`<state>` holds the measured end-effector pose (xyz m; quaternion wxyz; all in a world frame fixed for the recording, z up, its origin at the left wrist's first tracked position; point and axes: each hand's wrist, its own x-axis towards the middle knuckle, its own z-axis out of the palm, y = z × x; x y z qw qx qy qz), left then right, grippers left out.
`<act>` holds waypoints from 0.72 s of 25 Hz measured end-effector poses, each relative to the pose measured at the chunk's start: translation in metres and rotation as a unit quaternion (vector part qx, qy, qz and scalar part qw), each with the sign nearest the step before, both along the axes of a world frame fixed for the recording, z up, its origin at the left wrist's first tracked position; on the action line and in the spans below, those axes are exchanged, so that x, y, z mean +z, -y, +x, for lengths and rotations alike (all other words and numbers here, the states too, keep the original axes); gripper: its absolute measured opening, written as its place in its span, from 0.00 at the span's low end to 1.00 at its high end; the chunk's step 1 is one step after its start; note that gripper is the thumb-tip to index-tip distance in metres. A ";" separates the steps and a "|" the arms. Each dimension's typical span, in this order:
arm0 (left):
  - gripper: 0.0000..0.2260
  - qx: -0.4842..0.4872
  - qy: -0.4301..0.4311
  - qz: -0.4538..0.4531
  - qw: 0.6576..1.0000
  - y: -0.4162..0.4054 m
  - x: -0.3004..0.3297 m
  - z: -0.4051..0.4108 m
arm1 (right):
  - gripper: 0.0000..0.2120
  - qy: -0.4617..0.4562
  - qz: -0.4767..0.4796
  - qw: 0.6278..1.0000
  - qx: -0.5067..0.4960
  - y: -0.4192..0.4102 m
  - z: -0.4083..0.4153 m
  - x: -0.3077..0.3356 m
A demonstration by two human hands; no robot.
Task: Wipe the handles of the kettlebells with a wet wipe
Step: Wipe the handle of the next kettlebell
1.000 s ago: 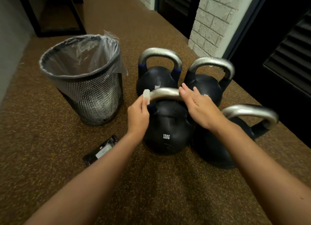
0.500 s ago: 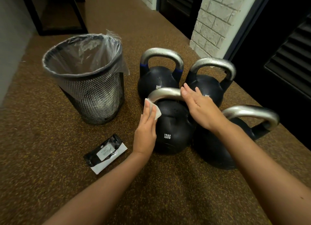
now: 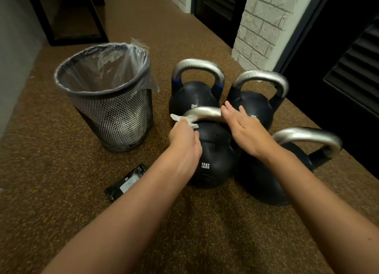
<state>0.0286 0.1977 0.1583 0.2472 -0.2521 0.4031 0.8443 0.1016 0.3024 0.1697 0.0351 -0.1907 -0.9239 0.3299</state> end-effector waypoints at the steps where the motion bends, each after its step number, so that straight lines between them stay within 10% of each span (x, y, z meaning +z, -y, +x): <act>1: 0.16 -0.006 -0.014 -0.019 1.000 -0.002 0.003 0.005 | 0.24 0.001 -0.001 1.000 -0.001 0.000 0.000 0.000; 4: 0.14 -0.043 -0.138 -0.100 0.984 -0.008 -0.006 0.019 | 0.25 0.004 -0.003 1.000 -0.002 0.000 0.000 0.000; 7: 0.17 -0.113 -0.344 -0.246 0.899 -0.002 -0.029 0.033 | 0.24 0.004 -0.009 1.000 -0.004 0.000 0.000 0.001; 10: 0.21 -0.154 -0.543 -0.331 0.756 0.014 -0.059 0.037 | 0.25 0.005 -0.004 1.000 -0.001 -0.002 0.000 -0.001; 15: 0.24 -0.179 -0.728 -0.522 0.407 0.027 -0.102 0.008 | 0.26 0.007 -0.007 1.000 -0.007 -0.004 -0.002 -0.005; 18: 0.23 -0.146 -0.751 -0.560 0.319 0.029 -0.099 -0.001 | 0.25 0.005 -0.012 1.000 -0.011 -0.004 -0.002 -0.004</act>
